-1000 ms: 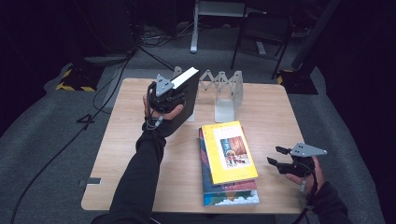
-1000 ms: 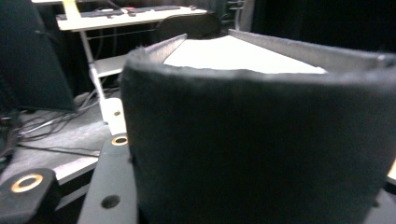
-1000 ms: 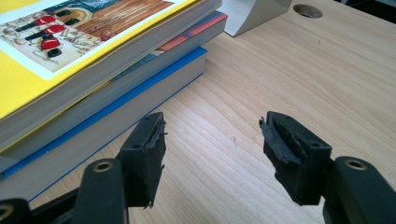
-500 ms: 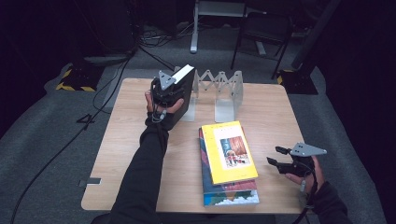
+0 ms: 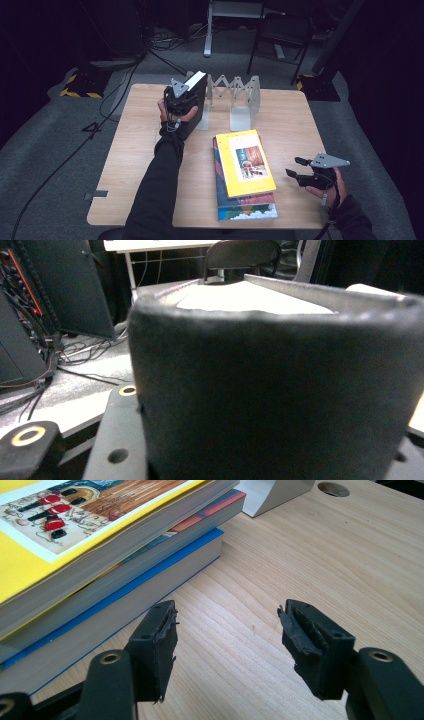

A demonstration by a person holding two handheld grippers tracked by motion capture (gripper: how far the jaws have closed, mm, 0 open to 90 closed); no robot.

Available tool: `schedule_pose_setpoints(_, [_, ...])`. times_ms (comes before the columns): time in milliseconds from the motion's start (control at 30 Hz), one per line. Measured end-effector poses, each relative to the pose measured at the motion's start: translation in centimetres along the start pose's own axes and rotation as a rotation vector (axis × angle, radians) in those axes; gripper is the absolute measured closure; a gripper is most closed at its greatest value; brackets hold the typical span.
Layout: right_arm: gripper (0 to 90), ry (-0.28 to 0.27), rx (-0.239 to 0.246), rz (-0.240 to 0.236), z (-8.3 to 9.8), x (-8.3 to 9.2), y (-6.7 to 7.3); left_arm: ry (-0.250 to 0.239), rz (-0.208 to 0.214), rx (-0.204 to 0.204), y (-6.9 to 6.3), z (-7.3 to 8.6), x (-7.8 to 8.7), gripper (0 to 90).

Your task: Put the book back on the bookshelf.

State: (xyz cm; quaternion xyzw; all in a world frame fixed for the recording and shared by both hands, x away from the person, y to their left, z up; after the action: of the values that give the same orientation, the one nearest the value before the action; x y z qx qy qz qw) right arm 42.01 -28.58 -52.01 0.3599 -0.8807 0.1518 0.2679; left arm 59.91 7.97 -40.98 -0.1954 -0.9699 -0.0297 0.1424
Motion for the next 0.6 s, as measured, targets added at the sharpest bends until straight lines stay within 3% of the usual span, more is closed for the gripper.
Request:
schedule_pose_setpoints(367, [38.5,0.010,0.015,0.003,0.0,-0.1,0.3,-0.033,-0.034,0.023,0.0,1.8,1.9,50.2])
schedule_pose_setpoints(600, [38.5,0.008,0.020,0.006,-0.1,0.1,0.4,-0.020,-0.038,0.001,0.0,2.8,3.0,47.6])
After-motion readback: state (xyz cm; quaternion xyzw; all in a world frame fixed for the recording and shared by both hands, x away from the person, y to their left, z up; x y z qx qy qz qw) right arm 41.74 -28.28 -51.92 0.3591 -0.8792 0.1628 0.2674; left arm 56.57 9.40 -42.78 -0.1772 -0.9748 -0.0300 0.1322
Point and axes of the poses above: each handheld gripper's, and its own axes: x roughly backward along the jaws, z roughly out of its underside, y roughly to its left, the point moved 10 cm from there along -x, roughly forward along the jaws, and after that the axes turned 1 degree about y, right-handed, at the moved point
